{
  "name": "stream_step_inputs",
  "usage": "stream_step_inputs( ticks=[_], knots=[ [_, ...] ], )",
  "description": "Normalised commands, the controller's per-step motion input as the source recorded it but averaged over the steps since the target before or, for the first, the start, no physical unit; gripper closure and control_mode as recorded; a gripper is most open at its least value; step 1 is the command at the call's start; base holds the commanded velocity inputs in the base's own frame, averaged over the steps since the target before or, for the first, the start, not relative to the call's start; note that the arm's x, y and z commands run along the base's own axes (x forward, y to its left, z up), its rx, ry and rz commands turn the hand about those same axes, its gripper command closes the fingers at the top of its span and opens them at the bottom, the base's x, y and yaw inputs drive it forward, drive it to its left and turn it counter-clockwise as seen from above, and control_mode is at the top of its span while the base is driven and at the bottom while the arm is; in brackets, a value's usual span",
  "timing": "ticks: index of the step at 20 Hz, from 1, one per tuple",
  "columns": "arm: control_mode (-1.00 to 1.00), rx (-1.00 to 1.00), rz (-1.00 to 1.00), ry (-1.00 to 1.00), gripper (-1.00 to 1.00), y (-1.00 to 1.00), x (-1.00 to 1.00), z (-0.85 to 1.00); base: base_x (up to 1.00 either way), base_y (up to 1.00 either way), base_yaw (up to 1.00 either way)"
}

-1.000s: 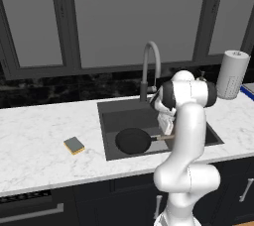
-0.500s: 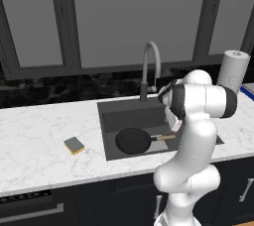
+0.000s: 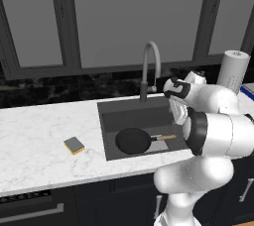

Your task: Pick the pan and sponge and place them into the sink. Then turn on the water.

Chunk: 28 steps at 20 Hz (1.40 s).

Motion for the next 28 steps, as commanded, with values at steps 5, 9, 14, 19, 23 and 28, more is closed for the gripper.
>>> stream_step_inputs(
  ticks=[5, 9, 14, 19, 23, 28],
  knots=[
    [-1.0, 0.0, -0.19, -0.01, -1.0, 0.34, -0.55, 0.97, 0.0, 0.0, 0.0],
    [-1.0, 0.0, -0.29, -0.04, -1.0, 0.47, -0.74, 0.76, 0.0, 0.0, 0.0],
    [-1.0, 0.0, -0.41, 0.02, -1.0, 0.85, -0.26, 0.45, 0.0, 0.0, 0.0],
    [-1.0, 0.0, -0.46, 0.11, -1.0, 0.89, 0.0, 0.33, 0.0, 0.0, 0.0],
    [-1.0, 0.0, -0.49, 0.11, -1.0, 0.88, -0.03, 0.32, 0.0, 0.0, 0.0],
    [-1.0, 0.0, -0.36, 0.13, -1.0, 0.85, 0.01, -0.1, 0.0, 0.0, 0.0]
  ],
)
